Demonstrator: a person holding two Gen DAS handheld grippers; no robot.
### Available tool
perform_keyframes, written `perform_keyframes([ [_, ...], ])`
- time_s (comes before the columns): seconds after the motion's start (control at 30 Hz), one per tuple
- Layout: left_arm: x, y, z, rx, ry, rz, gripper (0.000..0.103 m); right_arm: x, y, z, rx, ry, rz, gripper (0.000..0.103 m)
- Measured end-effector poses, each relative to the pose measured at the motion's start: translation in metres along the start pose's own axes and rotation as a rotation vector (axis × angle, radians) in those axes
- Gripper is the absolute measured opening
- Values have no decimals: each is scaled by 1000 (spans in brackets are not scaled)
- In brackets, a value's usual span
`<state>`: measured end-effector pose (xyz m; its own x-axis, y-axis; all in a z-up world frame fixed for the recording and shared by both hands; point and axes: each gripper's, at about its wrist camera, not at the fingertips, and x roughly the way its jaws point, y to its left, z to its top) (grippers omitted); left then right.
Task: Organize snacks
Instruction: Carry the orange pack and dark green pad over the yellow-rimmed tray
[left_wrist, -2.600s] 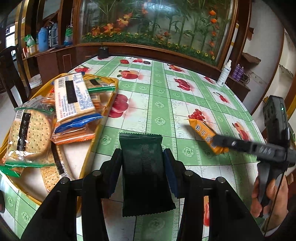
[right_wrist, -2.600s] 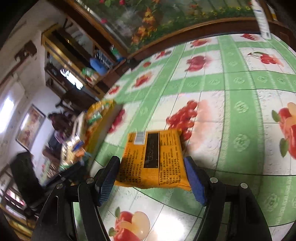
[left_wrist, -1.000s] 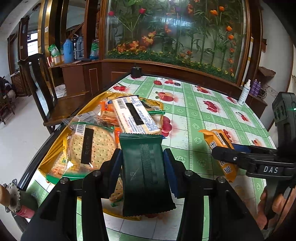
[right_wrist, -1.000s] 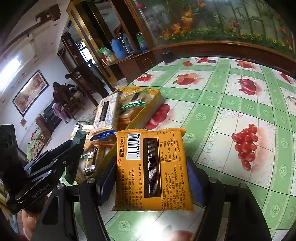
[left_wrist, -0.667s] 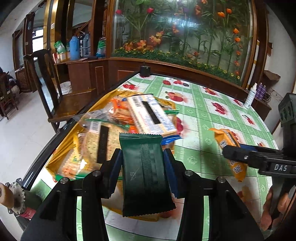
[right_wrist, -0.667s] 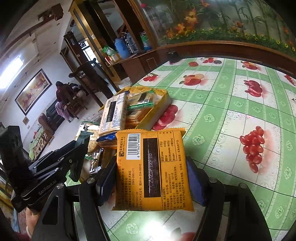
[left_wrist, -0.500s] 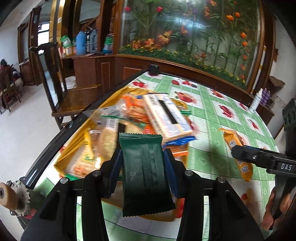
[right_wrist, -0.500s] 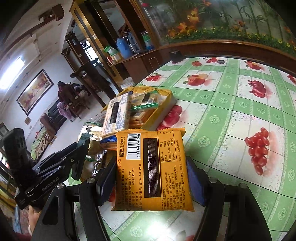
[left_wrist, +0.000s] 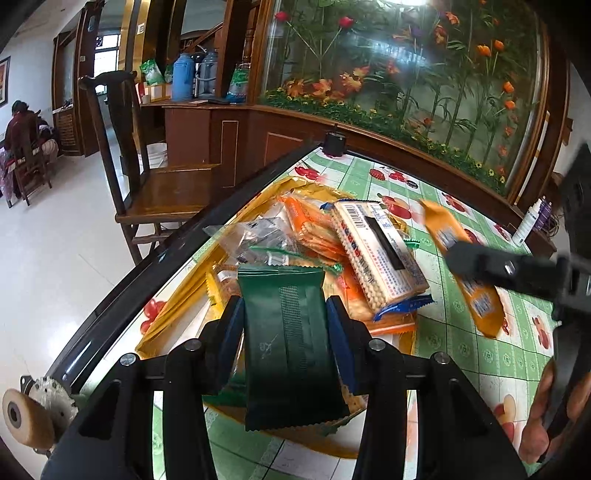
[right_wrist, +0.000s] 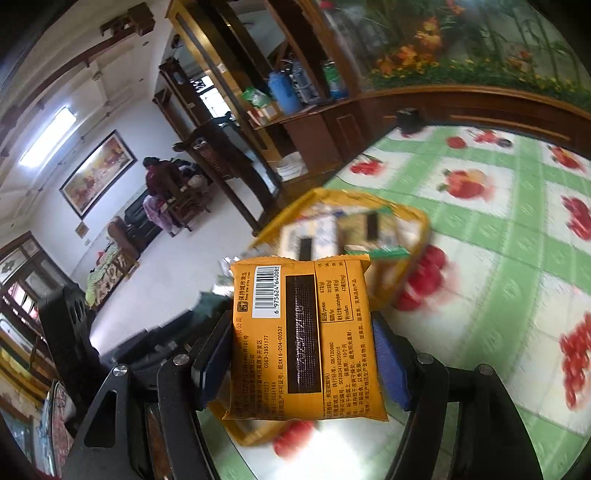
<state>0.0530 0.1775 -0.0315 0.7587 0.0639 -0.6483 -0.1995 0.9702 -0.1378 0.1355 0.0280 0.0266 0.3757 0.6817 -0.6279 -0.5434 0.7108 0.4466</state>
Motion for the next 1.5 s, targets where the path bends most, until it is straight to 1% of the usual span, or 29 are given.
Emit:
perform_keyframes([
  [0.1, 2, -3, 4, 9, -5, 2, 44, 15, 13, 16, -12, 0, 25, 71],
  [0.27, 8, -5, 10, 18, -8, 12, 44, 33, 25, 34, -21, -9, 40, 71],
  [0.37, 11, -4, 13, 22, -6, 16, 44, 43, 27, 43, -15, -10, 49, 71],
  [0.57, 17, -4, 17, 25, 6, 21, 44, 60, 23, 57, -11, -1, 38, 71],
  [1.03, 31, -5, 21, 43, 42, 41, 44, 79, 24, 63, -28, 14, 15, 71],
  [1.3, 32, -9, 21, 59, 39, 58, 44, 83, 26, 60, -29, 16, 11, 71],
  [1.5, 31, -13, 21, 75, 33, 76, 44, 85, 31, 62, -54, 11, -5, 71],
])
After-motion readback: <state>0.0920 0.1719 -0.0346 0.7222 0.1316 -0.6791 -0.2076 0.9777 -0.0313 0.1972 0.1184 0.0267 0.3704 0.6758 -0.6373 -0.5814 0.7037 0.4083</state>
